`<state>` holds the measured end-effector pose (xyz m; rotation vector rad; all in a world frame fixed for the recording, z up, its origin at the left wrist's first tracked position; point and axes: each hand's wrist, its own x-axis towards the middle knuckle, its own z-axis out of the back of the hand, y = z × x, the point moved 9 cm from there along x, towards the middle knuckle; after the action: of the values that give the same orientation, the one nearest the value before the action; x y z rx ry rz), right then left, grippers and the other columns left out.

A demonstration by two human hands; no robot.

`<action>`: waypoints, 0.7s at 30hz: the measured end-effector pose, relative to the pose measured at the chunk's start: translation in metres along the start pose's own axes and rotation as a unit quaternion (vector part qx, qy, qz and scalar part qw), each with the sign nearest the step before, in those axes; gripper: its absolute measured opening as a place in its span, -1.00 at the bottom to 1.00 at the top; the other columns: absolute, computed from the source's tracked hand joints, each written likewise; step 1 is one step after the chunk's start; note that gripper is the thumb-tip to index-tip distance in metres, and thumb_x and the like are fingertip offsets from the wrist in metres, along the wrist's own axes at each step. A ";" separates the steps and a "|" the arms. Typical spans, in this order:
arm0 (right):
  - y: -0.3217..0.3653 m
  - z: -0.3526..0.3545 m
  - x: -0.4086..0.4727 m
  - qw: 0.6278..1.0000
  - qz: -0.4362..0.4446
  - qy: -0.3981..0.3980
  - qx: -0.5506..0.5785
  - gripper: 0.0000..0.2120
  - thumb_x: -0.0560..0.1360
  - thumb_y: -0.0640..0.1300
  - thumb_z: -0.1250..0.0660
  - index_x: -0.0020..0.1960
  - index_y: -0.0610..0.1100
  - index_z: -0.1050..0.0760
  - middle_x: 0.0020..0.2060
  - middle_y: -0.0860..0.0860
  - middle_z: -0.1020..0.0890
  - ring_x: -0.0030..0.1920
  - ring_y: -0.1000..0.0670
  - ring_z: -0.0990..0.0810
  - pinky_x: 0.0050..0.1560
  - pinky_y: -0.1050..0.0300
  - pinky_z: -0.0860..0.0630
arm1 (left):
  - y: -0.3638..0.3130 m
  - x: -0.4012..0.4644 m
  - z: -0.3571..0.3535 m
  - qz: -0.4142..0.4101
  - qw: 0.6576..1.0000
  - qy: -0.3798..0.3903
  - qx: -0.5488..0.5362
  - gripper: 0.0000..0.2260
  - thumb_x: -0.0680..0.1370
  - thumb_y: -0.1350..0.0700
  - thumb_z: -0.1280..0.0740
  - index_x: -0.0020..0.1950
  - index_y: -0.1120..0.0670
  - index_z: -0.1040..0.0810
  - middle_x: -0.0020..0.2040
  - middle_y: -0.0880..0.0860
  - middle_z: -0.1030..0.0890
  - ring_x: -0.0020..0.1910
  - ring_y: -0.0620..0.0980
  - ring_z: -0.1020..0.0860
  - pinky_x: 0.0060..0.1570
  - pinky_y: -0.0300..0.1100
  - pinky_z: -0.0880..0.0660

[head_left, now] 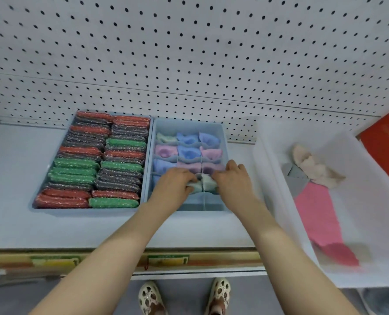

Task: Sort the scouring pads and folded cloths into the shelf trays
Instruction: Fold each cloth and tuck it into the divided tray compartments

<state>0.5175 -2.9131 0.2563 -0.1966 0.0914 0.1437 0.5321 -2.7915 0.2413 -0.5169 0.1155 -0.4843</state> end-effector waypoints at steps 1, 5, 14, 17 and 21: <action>0.004 0.002 0.002 0.999 0.013 -0.007 -0.036 -0.73 0.41 -0.11 -0.39 0.10 0.06 -0.58 -0.15 0.03 -0.62 0.09 -0.10 -0.50 0.03 0.05 -0.34 | 0.001 0.000 -0.001 0.000 1.000 0.001 0.003 -0.72 0.52 0.14 -0.38 0.23 0.05 -0.62 0.18 0.04 -0.63 0.20 0.08 -0.51 0.15 -0.11 -0.41; 0.012 0.007 0.010 0.995 0.025 -0.024 -0.095 -0.81 0.03 -0.03 -0.56 -0.38 0.04 -0.62 -0.51 0.07 -0.57 -0.31 0.03 -0.61 -0.18 0.23 -0.44 | 0.003 0.000 -0.001 0.001 1.000 -0.002 0.009 -0.72 0.53 0.12 -0.38 0.24 0.03 -0.61 0.19 0.01 -0.62 0.21 0.07 -0.50 0.17 -0.10 -0.41; 0.016 -0.005 0.016 0.997 0.066 0.034 0.016 -0.82 0.50 -0.16 -0.31 0.06 0.01 -0.61 -0.03 -0.01 -0.66 0.03 -0.12 -0.61 -0.03 0.13 -0.44 | 0.003 -0.001 0.001 0.012 1.000 -0.019 0.002 -0.74 0.50 0.15 -0.41 0.19 0.05 -0.64 0.14 0.00 -0.64 0.18 0.04 -0.52 0.13 -0.17 -0.41; -0.011 0.022 0.005 0.984 0.046 0.009 0.174 -0.82 0.51 -0.10 -0.32 0.06 0.00 -0.64 -0.05 -0.08 -0.65 0.00 -0.16 -0.59 -0.13 0.12 -0.40 | 0.000 0.001 0.002 0.034 0.999 -0.020 0.005 -0.83 0.51 0.15 -0.39 0.07 0.03 -0.68 0.03 0.00 -0.68 0.08 0.05 -0.58 0.02 -0.08 -0.52; -0.112 0.064 -0.025 0.944 -0.045 -0.136 0.298 -0.83 0.51 -0.19 -0.34 0.00 0.00 -0.66 -0.10 0.06 -0.72 -0.11 -0.02 -0.63 -0.04 0.07 -0.52 | -0.033 0.015 0.014 0.042 0.997 -0.064 0.020 -0.87 0.52 0.10 -0.35 -0.02 -0.07 -0.66 -0.13 -0.05 -0.67 -0.09 0.04 -0.60 -0.26 -0.15 -0.43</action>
<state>0.5150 -3.0124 0.3429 0.4245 -0.1520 0.0455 0.5351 -2.8177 0.2704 -0.4997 0.0041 -0.3697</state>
